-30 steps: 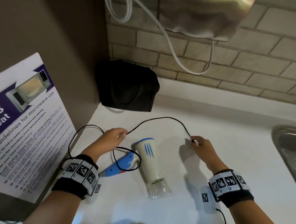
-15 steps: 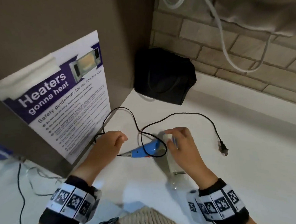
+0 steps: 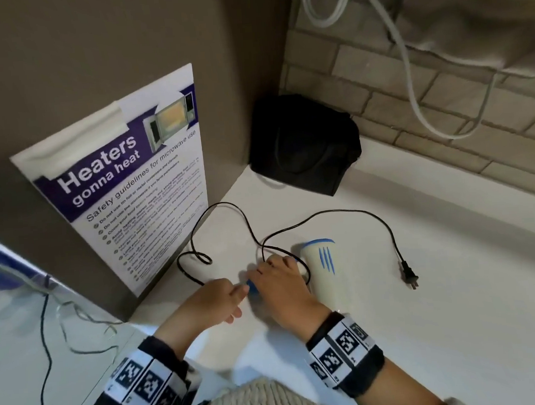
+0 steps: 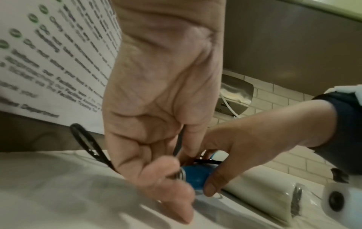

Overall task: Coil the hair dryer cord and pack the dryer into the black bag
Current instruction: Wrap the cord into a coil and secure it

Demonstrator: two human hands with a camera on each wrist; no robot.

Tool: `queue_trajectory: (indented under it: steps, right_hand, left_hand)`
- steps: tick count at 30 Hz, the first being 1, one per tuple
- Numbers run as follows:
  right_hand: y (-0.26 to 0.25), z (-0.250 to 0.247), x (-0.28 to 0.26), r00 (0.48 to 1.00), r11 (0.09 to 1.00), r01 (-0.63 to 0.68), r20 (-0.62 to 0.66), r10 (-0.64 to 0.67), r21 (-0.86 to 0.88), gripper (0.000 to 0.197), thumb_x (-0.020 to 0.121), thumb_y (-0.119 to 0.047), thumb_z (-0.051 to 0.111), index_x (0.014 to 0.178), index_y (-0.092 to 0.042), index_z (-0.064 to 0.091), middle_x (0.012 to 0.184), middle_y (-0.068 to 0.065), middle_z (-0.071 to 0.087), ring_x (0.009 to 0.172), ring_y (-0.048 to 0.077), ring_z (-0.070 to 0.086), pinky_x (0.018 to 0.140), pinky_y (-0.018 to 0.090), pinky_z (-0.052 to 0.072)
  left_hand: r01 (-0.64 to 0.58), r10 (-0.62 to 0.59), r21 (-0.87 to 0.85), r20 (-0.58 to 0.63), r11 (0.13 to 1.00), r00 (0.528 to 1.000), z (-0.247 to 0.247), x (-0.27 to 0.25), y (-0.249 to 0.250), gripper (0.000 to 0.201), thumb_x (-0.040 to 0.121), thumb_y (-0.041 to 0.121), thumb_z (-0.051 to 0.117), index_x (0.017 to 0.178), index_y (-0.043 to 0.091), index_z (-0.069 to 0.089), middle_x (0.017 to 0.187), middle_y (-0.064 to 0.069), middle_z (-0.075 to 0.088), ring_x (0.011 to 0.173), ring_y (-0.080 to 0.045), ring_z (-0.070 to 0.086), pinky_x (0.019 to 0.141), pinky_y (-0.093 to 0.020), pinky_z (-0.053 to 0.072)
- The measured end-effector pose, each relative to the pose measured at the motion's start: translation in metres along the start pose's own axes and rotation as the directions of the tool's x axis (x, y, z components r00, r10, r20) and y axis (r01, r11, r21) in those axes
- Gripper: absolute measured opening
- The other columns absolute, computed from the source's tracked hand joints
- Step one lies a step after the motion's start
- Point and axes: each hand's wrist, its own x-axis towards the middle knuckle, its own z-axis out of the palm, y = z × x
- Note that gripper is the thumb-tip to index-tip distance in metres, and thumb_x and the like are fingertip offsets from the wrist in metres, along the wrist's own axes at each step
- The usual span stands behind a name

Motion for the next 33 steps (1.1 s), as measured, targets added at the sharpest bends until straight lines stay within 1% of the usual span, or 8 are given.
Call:
queue_trajectory:
  steps: [4,8,13,19,22,25,29,33]
  right_hand:
    - [0.015,-0.005,-0.003,0.998,0.999,-0.046,-0.032,0.046,0.023,0.035,0.088,-0.019,0.049,0.122,-0.019,0.051,0.122,0.003,0.055,0.118,0.028,0.043,0.095,0.04,0.028]
    - [0.031,-0.016,-0.009,0.983,0.983,-0.122,-0.12,0.139,0.137,0.045,0.088,-0.015,0.053,0.13,-0.026,0.046,0.125,0.0,0.055,0.117,0.027,0.044,0.093,0.043,0.032]
    - [0.049,-0.031,-0.029,0.955,0.948,-0.106,-0.233,0.181,0.301,0.044,0.085,-0.016,0.06,0.127,-0.028,0.052,0.116,-0.001,0.06,0.11,0.026,0.052,0.089,0.042,0.043]
    - [0.052,-0.032,-0.047,0.974,0.913,-0.076,-0.166,0.153,0.401,0.041,0.089,-0.028,0.059,0.129,-0.029,0.051,0.12,-0.004,0.057,0.114,0.023,0.049,0.094,0.044,0.044]
    - [0.052,-0.035,-0.049,0.979,0.907,-0.029,-0.171,0.111,0.42,0.033,0.091,-0.033,0.056,0.123,-0.027,0.055,0.111,-0.001,0.06,0.107,0.023,0.053,0.089,0.043,0.046]
    - [0.051,-0.037,-0.047,0.984,0.896,0.027,-0.169,0.054,0.443,0.027,0.091,-0.029,0.057,0.118,-0.028,0.059,0.098,0.0,0.063,0.094,0.021,0.057,0.082,0.043,0.049]
    - [0.041,-0.033,-0.043,0.989,0.943,0.022,-0.148,0.029,0.331,0.032,0.09,-0.03,0.056,0.121,-0.034,0.052,0.101,-0.003,0.063,0.101,0.025,0.055,0.083,0.043,0.048]
    - [0.04,-0.04,-0.041,0.948,0.923,0.025,-0.302,0.1,0.383,0.011,0.09,-0.029,0.056,0.1,-0.024,0.055,0.084,-0.002,0.06,0.082,0.025,0.055,0.07,0.041,0.05]
  left_hand:
    - [-0.077,0.089,-0.145,0.072,0.986,0.993,0.005,0.003,0.007,0.035,0.097,0.042,0.042,0.12,0.019,0.053,0.104,-0.005,0.069,0.081,-0.015,0.066,0.073,-0.026,0.05]
    - [-0.277,0.267,-0.307,-0.075,0.911,0.961,0.006,0.001,0.026,0.013,0.096,0.032,0.047,0.105,0.025,0.054,0.108,-0.011,0.068,0.092,-0.019,0.067,0.08,-0.028,0.047]
    - [-0.46,0.277,-0.568,-0.38,0.682,0.882,-0.013,-0.007,0.072,0.015,0.098,0.023,0.047,0.104,0.016,0.059,0.102,-0.004,0.073,0.096,-0.017,0.069,0.091,-0.03,0.049]
    - [-0.43,0.304,-0.823,-0.33,0.372,0.894,-0.055,-0.021,0.125,0.02,0.101,0.015,0.04,0.093,0.006,0.056,0.08,-0.009,0.075,0.075,-0.023,0.073,0.074,-0.032,0.059]
    - [-0.398,0.333,-0.804,-0.265,0.442,0.905,-0.056,-0.025,0.138,0.021,0.101,0.017,0.04,0.105,0.003,0.056,0.058,-0.001,0.066,0.044,-0.011,0.052,0.049,-0.022,0.05]
    - [-0.416,0.366,-0.727,-0.241,0.546,0.899,-0.047,-0.022,0.142,0.025,0.101,0.02,0.039,0.107,0.003,0.056,0.051,0.004,0.053,0.037,-0.007,0.03,0.039,-0.018,0.031]
    - [-0.456,0.389,-0.69,-0.265,0.562,0.882,-0.04,-0.018,0.144,0.023,0.102,0.021,0.035,0.1,0.008,0.054,0.049,0.009,0.038,0.039,-0.005,0.024,0.037,-0.015,0.024]
    - [-0.552,0.444,-0.615,-0.339,0.562,0.83,-0.04,-0.02,0.142,0.022,0.101,0.025,0.039,0.099,0.014,0.057,0.056,0.008,0.046,0.05,-0.009,0.039,0.052,-0.017,0.039]
